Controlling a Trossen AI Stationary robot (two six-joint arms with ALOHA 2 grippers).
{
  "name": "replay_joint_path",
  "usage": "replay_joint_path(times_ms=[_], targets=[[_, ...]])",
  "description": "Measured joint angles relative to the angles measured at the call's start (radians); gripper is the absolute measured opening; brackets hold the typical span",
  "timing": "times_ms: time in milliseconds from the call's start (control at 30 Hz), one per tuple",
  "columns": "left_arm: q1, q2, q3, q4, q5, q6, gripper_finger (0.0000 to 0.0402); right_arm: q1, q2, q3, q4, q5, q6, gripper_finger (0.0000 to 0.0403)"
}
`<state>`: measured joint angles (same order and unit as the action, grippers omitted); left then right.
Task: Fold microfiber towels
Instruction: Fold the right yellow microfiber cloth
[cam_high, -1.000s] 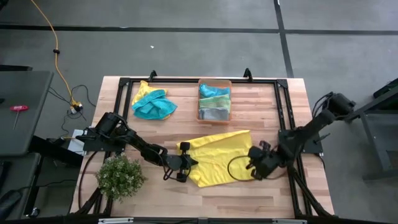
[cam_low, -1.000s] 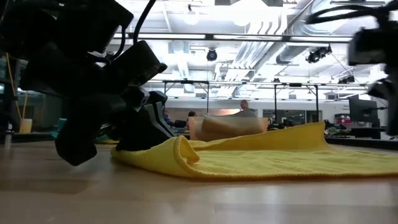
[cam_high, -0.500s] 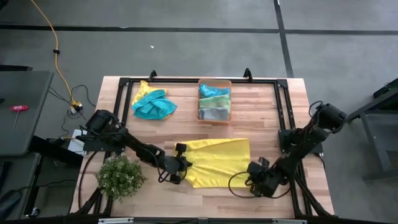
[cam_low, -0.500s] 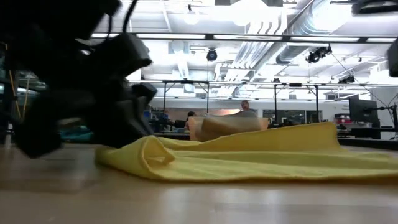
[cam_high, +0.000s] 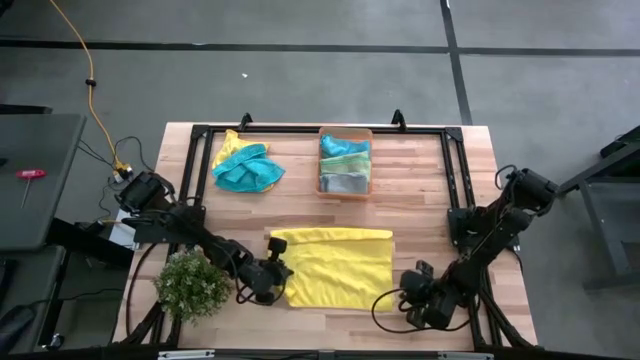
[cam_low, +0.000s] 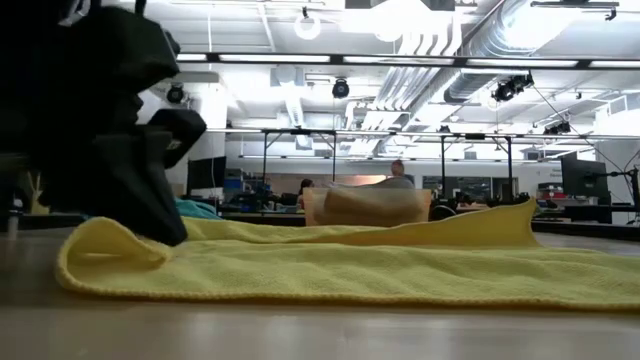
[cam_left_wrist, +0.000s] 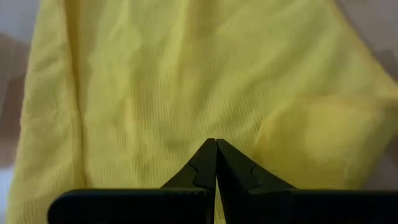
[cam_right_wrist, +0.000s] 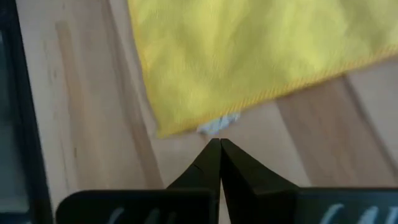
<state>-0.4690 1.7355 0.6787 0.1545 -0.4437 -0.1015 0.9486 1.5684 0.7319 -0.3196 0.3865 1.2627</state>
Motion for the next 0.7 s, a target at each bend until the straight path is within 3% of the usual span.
replay_joint_path(times_ms=[133, 267, 333, 433, 600, 700], targets=[[-0.002, -0.024, 0.001, -0.030, -0.105, 0.000, 0.0000, -0.033, 0.000, 0.000, 0.004, 0.012, -0.042, 0.0000], [0.024, -0.066, 0.001, -0.129, -0.267, -0.011, 0.0000, -0.082, 0.000, 0.000, 0.026, 0.085, -0.106, 0.0000], [0.045, -0.095, 0.002, -0.159, -0.301, -0.035, 0.0000, -0.108, -0.001, 0.000, 0.058, 0.111, -0.162, 0.0000], [0.076, -0.137, 0.003, -0.224, -0.227, -0.071, 0.0000, -0.140, -0.001, 0.000, 0.110, 0.129, -0.245, 0.0000], [0.103, -0.150, 0.003, -0.342, 0.036, -0.128, 0.0000, -0.177, 0.011, 0.000, 0.176, 0.164, -0.309, 0.0000], [0.088, -0.150, 0.003, -0.420, 0.068, -0.186, 0.0000, -0.187, 0.041, 0.000, 0.188, 0.170, -0.311, 0.0000]])
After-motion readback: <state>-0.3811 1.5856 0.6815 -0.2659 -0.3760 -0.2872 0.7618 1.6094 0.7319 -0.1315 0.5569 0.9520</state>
